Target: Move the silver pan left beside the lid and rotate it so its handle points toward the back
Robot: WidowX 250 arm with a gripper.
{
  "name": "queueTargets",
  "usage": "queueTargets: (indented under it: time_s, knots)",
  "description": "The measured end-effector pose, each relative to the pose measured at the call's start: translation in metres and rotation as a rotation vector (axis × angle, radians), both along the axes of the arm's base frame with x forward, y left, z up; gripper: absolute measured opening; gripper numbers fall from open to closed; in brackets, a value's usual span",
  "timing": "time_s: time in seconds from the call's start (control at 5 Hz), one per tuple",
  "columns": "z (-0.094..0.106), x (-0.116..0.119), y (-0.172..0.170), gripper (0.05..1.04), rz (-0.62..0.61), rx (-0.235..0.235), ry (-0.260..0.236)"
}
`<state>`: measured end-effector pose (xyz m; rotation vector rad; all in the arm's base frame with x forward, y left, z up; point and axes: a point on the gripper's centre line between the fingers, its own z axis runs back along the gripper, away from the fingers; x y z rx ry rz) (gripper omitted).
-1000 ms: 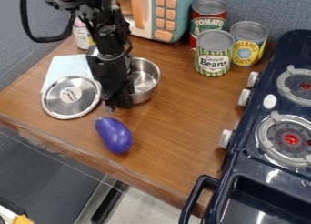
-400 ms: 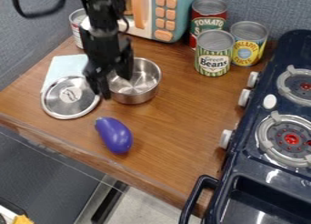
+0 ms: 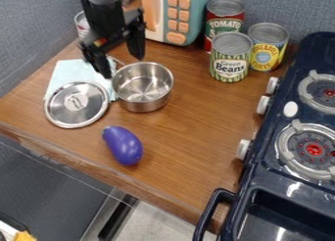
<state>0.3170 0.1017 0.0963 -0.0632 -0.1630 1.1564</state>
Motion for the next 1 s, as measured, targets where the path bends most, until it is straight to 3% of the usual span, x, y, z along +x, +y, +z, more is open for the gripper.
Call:
queueTargets:
  time_s: [0.2,0.4,0.6,0.8,1.0]
  knots:
    - [0.014,-0.01,0.009,1.001,-0.267,0.082,0.119]
    - [0.015,-0.015,-0.009,1.001,-0.527,0.135,0.224]
    - [0.005,-0.001,-0.023,1.001,-0.776,0.14,0.193]
    - [-0.002,0.013,-0.03,1.001,-1.033,0.161,0.07]
    - [-0.008,0.012,-0.036,1.001,-1.275,0.151,-0.006]
